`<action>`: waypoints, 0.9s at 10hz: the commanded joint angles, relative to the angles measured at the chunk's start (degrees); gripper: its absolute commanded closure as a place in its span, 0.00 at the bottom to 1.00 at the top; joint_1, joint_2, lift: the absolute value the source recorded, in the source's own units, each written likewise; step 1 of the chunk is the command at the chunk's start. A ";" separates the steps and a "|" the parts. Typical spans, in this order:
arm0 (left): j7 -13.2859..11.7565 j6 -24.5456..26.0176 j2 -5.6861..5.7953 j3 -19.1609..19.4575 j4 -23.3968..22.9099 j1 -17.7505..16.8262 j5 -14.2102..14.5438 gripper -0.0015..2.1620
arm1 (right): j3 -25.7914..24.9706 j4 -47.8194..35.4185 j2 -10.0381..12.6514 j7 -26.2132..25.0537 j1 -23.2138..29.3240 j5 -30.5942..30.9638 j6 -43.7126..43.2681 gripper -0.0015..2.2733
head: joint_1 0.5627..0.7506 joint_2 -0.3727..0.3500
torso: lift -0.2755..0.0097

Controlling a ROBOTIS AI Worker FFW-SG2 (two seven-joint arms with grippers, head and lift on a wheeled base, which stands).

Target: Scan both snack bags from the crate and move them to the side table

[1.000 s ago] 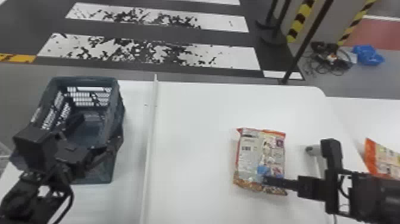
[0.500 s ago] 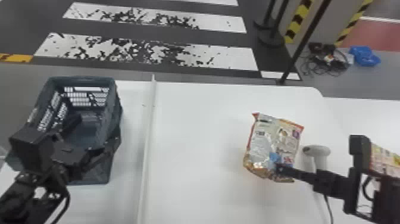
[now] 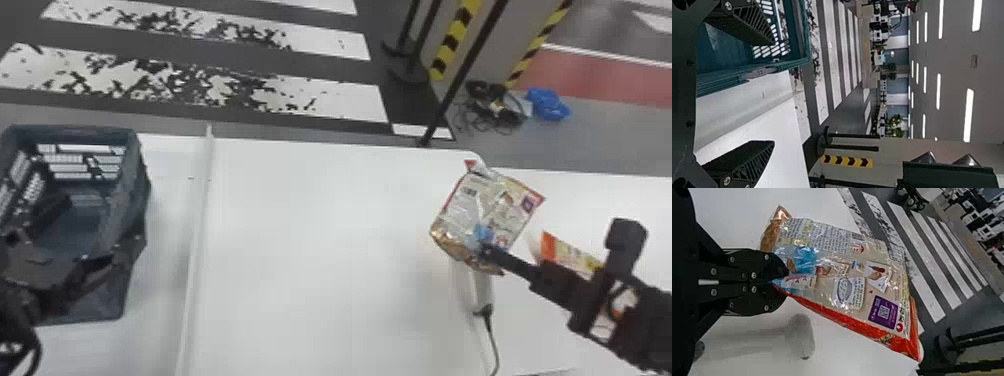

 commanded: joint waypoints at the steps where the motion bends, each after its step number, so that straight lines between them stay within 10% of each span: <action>1: 0.00 0.00 0.00 -0.02 -0.01 0.00 0.00 0.05 | -2.59 3.98 -0.24 -1.94 -0.77 -0.93 -6.21 0.99 | 0.70 0.11 | 0.70; 9: 0.00 0.00 0.00 -0.02 -0.10 0.18 0.35 0.05 | -8.12 32.28 -7.00 -21.02 -11.50 -5.32 -32.22 0.99 | 0.70 0.03 | 0.70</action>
